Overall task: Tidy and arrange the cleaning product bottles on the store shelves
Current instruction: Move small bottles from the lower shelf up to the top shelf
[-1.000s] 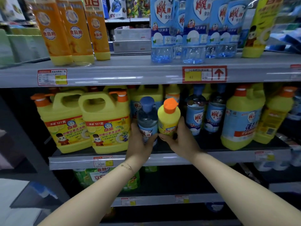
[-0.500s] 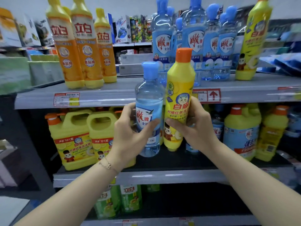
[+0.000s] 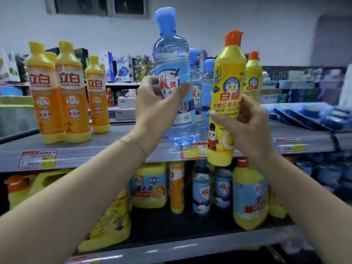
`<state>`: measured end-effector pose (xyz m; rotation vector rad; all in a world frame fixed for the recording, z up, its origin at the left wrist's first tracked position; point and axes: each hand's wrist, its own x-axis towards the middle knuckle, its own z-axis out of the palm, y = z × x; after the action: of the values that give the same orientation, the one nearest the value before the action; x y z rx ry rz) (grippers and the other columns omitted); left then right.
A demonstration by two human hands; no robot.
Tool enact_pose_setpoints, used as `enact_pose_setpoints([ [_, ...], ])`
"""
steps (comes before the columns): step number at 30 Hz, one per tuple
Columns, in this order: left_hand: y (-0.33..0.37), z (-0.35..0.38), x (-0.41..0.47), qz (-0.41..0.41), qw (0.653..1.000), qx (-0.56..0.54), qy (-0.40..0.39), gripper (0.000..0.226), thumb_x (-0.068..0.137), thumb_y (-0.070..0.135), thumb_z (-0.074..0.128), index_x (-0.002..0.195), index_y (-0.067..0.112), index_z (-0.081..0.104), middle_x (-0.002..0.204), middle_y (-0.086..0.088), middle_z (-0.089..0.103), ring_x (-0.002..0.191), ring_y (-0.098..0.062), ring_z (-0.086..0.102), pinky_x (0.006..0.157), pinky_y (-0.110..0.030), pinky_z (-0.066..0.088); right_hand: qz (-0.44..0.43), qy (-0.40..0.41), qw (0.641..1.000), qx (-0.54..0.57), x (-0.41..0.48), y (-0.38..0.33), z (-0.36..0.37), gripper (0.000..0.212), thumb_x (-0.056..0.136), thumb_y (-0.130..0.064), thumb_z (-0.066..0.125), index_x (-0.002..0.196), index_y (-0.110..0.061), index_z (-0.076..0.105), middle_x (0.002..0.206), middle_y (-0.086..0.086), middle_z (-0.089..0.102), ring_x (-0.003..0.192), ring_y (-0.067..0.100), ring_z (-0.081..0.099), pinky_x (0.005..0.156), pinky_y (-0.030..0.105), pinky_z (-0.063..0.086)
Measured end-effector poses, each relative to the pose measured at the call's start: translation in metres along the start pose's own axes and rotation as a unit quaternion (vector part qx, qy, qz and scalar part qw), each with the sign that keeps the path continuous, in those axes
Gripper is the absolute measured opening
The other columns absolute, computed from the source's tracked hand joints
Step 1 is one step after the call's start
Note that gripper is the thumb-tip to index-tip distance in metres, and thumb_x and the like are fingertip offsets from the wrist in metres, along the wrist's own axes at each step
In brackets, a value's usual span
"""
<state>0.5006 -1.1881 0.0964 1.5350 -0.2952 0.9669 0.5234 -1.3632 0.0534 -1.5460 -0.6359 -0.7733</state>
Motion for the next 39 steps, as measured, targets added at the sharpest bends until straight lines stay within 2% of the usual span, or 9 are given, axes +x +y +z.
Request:
enact_pose_setpoints([
  [4,0.009,0.047,0.008,-0.025,0.999,-0.025,-0.026,0.036,0.079,0.027,0.077,0.104,0.014,0.055,0.079,0.008,0.064,0.073,-0.008,0.066,0.069,-0.029,0.058,0.021,0.053,0.997,-0.058,0.015,-0.001,-0.029,0.029,0.075,-0.029,0.079,0.098,-0.029,0.061,0.091,-0.013,0.069,0.079,0.0,0.067,0.077,0.03,0.057],
  [8,0.005,0.092,0.011,-0.052,0.997,-0.052,-0.036,0.034,0.081,0.029,0.073,0.102,0.016,0.05,0.083,0.004,0.064,0.078,-0.013,0.066,0.074,-0.037,0.058,0.027,0.071,0.991,-0.11,0.018,-0.001,-0.055,0.027,0.076,-0.03,0.078,0.095,-0.035,0.059,0.082,-0.022,0.063,0.071,-0.013,0.06,0.067,0.015,0.048],
  [12,-0.001,0.131,0.014,-0.083,0.994,-0.045,-0.046,0.062,0.084,0.032,0.069,0.131,0.004,0.04,0.113,-0.012,0.062,0.099,-0.024,0.064,0.084,-0.039,0.055,0.033,0.09,0.986,-0.137,0.022,-0.001,-0.074,0.028,0.075,-0.032,0.078,0.096,-0.034,0.059,0.084,-0.022,0.064,0.072,-0.012,0.06,0.067,0.016,0.047],
  [17,-0.023,0.163,0.018,-0.132,0.99,-0.012,-0.057,0.065,0.088,0.029,0.066,0.137,0.0,0.034,0.129,-0.019,0.054,0.112,-0.031,0.057,0.087,-0.035,0.048,0.033,0.093,0.981,-0.166,0.028,0.003,-0.088,0.03,0.078,-0.034,0.076,0.102,-0.029,0.06,0.085,-0.024,0.061,0.071,-0.019,0.055,0.063,0.007,0.042],
  [20,-0.035,0.174,0.021,-0.145,0.987,0.026,-0.065,0.07,0.092,0.029,0.062,0.144,0.001,0.025,0.138,-0.016,0.048,0.114,-0.026,0.054,0.083,-0.031,0.043,0.036,0.089,0.979,-0.179,0.033,0.006,-0.092,0.032,0.077,-0.036,0.075,0.103,-0.031,0.057,0.087,-0.024,0.06,0.077,-0.013,0.056,0.068,0.012,0.043],
  [22,-0.037,0.18,0.022,-0.15,0.985,0.051,-0.073,0.073,0.095,0.029,0.057,0.147,0.002,0.013,0.148,-0.015,0.036,0.126,-0.026,0.045,0.095,-0.034,0.039,0.038,0.086,0.978,-0.184,0.036,0.009,-0.095,0.033,0.077,-0.037,0.075,0.104,-0.03,0.057,0.088,-0.023,0.061,0.08,-0.01,0.056,0.068,0.013,0.042],
  [27,-0.044,0.188,0.035,-0.142,0.982,0.108,-0.061,0.06,0.094,0.024,0.059,0.137,0.002,0.024,0.143,-0.018,0.036,0.127,-0.033,0.043,0.098,-0.041,0.041,0.044,0.088,0.976,-0.193,0.046,0.018,-0.103,0.036,0.078,-0.037,0.074,0.109,-0.027,0.058,0.09,-0.022,0.061,0.08,-0.008,0.055,0.067,0.013,0.041],
  [34,-0.067,0.19,0.042,-0.093,0.978,0.177,-0.066,0.054,0.091,0.026,0.063,0.128,0.001,0.033,0.13,-0.019,0.042,0.122,-0.034,0.043,0.098,-0.045,0.04,0.066,0.102,0.965,-0.231,0.067,0.032,-0.113,0.037,0.081,-0.041,0.071,0.111,-0.027,0.056,0.094,-0.017,0.06,0.086,0.006,0.057,0.078,0.03,0.045],
  [39,-0.075,0.189,0.038,-0.069,0.968,0.229,-0.072,0.076,0.087,0.02,0.068,0.141,-0.006,0.02,0.14,-0.018,0.027,0.132,-0.032,0.031,0.11,-0.039,0.033,0.104,0.108,0.95,-0.272,0.087,0.042,-0.117,0.038,0.082,-0.05,0.066,0.108,-0.026,0.058,0.097,-0.009,0.064,0.088,0.015,0.059,0.076,0.033,0.047],
])
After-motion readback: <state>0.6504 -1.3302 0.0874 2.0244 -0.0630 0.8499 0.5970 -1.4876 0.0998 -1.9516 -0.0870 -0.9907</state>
